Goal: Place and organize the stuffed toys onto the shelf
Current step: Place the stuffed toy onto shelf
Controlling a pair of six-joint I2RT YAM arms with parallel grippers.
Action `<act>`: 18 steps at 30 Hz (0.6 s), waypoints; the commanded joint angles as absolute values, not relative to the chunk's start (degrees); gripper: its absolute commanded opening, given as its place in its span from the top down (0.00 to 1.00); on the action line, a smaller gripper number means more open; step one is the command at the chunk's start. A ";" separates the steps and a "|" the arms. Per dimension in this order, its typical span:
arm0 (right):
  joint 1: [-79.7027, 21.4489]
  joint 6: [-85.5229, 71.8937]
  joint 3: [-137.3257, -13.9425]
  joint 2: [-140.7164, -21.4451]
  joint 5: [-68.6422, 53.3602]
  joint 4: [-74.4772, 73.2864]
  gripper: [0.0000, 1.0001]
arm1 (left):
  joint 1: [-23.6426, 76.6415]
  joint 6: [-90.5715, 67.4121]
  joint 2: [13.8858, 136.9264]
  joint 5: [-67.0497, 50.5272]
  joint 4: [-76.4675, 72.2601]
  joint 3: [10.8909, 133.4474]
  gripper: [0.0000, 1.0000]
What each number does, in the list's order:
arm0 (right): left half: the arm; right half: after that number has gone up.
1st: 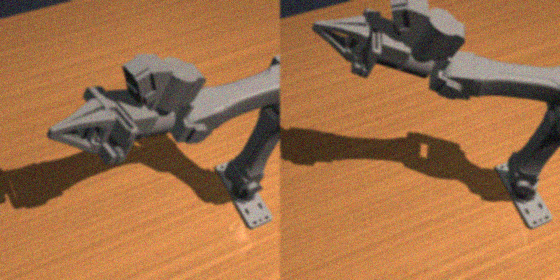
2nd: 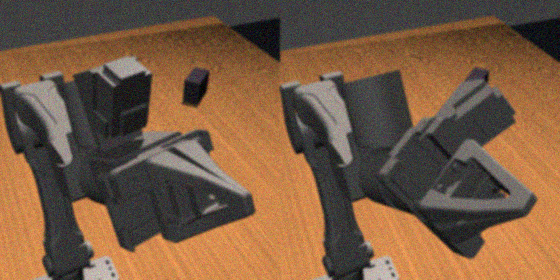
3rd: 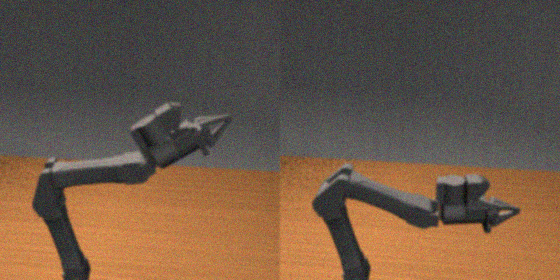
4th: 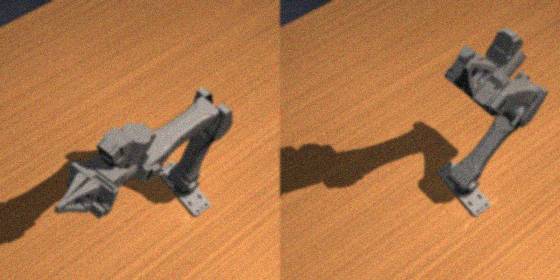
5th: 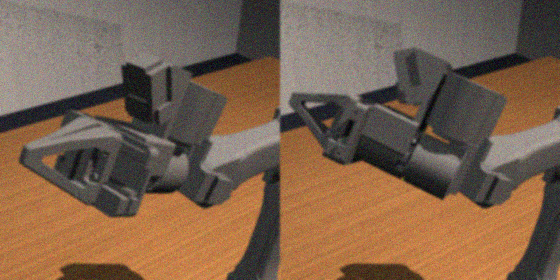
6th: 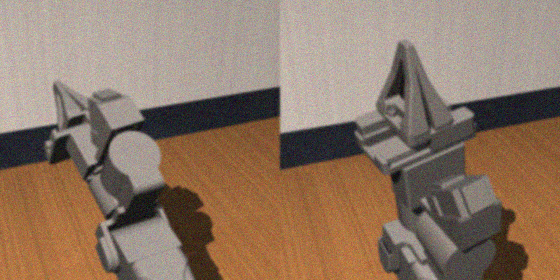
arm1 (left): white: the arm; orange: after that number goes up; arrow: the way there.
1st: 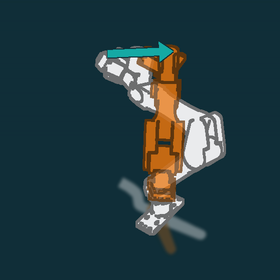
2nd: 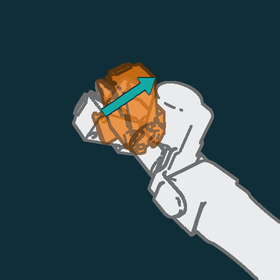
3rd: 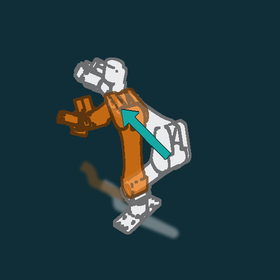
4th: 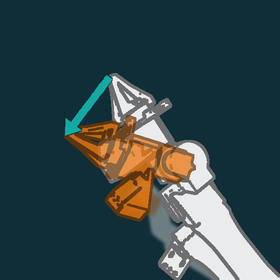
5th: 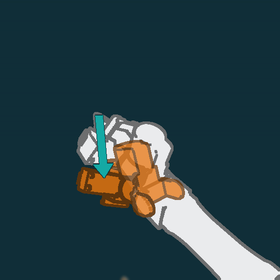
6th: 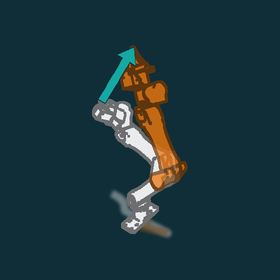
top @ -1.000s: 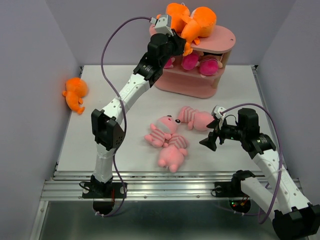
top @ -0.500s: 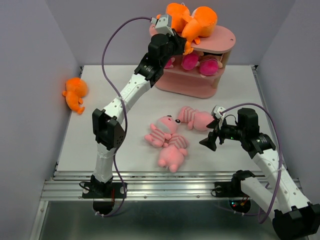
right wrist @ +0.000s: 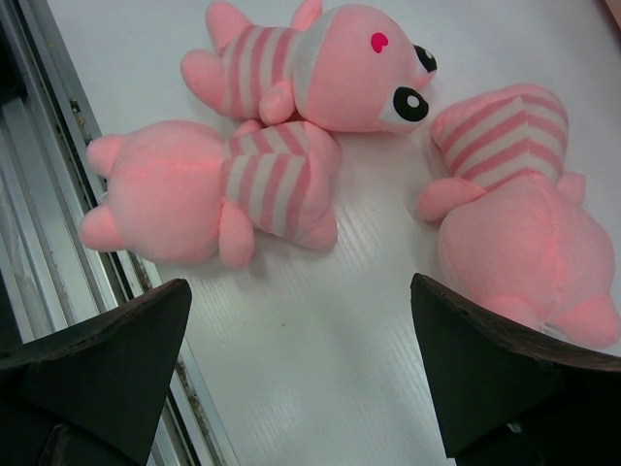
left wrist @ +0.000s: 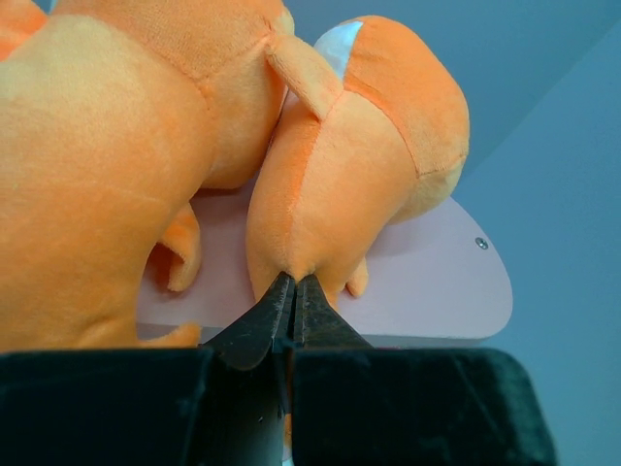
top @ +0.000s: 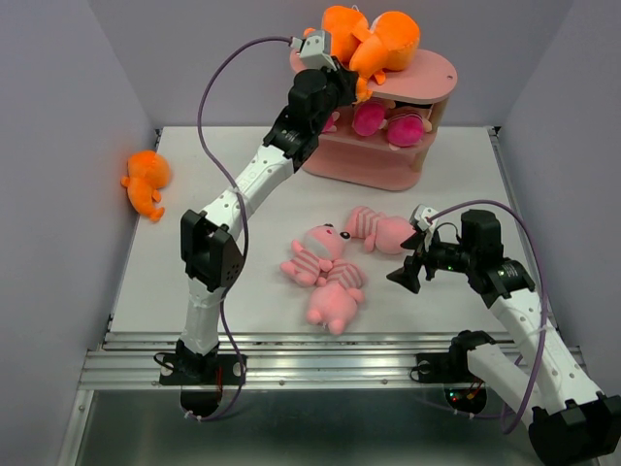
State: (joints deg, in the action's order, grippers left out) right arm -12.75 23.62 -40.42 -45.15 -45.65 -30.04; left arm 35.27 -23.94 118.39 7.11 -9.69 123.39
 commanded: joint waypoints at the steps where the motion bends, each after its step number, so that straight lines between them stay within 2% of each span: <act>1: -12.74 24.17 -40.78 -45.26 -46.41 -29.79 0.00 | 35.33 -22.50 114.26 9.32 -15.12 122.61 1.00; 16: -12.74 24.17 -40.78 -45.62 -46.41 -29.79 0.00 | 35.68 -20.57 113.73 10.02 -16.08 121.21 0.99; 18: -12.74 24.17 -40.78 -45.62 -46.32 -29.88 0.00 | 35.77 -20.83 113.47 9.93 -16.08 120.68 0.87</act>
State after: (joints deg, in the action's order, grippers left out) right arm -12.75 23.75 -40.42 -45.87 -45.65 -30.11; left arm 35.62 -22.02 118.32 9.13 -12.51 121.75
